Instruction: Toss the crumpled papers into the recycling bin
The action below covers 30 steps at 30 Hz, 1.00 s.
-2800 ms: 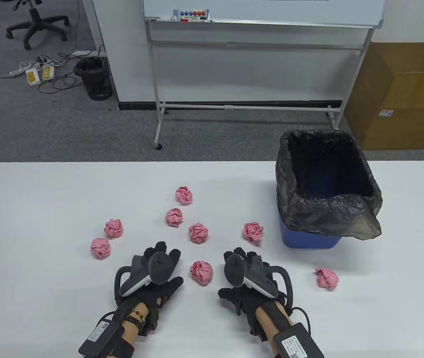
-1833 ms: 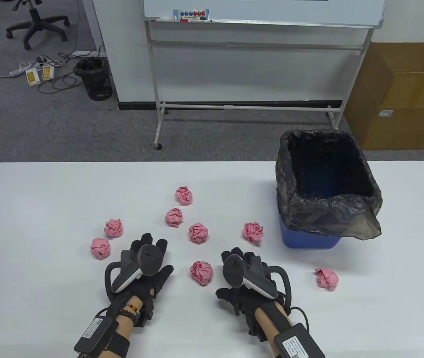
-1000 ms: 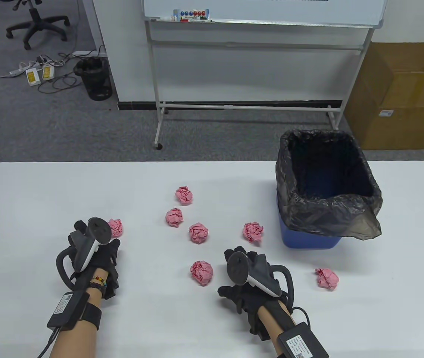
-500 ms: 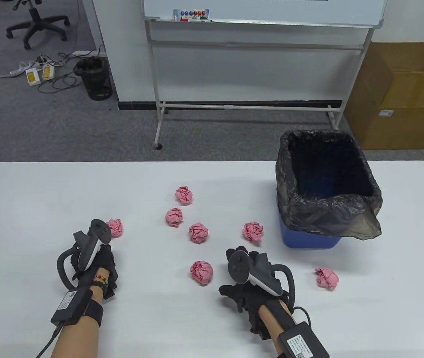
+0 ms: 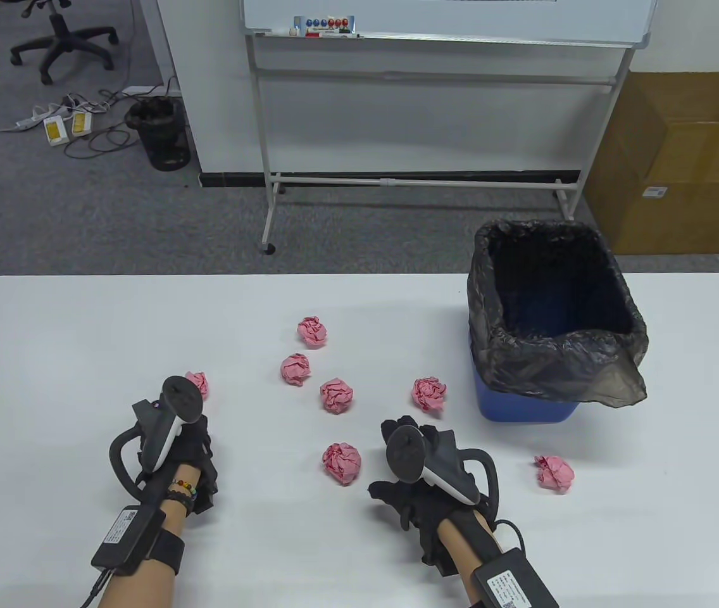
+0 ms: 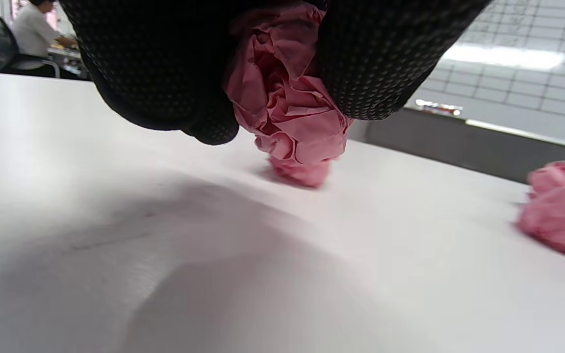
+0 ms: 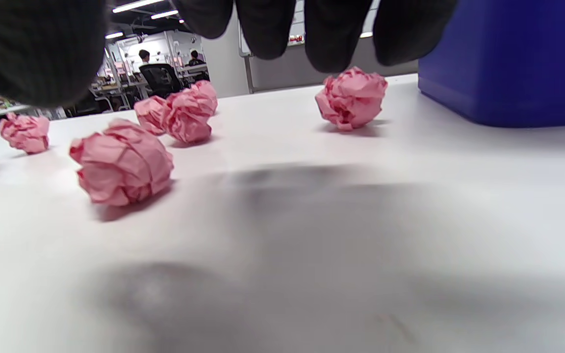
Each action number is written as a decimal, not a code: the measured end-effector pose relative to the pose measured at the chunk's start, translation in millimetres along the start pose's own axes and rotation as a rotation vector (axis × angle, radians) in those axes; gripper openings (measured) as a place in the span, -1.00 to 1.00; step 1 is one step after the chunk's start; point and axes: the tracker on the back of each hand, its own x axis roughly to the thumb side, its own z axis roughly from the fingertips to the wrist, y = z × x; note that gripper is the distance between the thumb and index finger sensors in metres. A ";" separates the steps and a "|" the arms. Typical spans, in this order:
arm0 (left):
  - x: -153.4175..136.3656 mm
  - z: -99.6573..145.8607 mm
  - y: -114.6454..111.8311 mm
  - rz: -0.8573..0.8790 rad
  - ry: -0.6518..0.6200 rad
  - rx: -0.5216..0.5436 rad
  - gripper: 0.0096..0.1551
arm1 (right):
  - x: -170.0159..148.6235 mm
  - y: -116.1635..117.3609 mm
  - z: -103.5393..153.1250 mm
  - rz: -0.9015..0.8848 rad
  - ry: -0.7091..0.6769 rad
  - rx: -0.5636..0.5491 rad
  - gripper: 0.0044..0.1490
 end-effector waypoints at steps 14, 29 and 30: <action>64.5 51.7 2.8 0.193 -0.387 -0.039 -0.18 | 0.5 -6.1 3.9 -0.067 -0.017 -0.047 0.21; 98.7 76.7 -17.3 0.584 -0.844 -0.191 -0.18 | -1.7 -14.0 7.4 -0.347 -0.072 -0.151 0.17; 102.1 79.5 -18.8 0.585 -0.871 -0.202 -0.18 | -2.6 -14.0 7.0 -0.379 -0.071 -0.142 0.18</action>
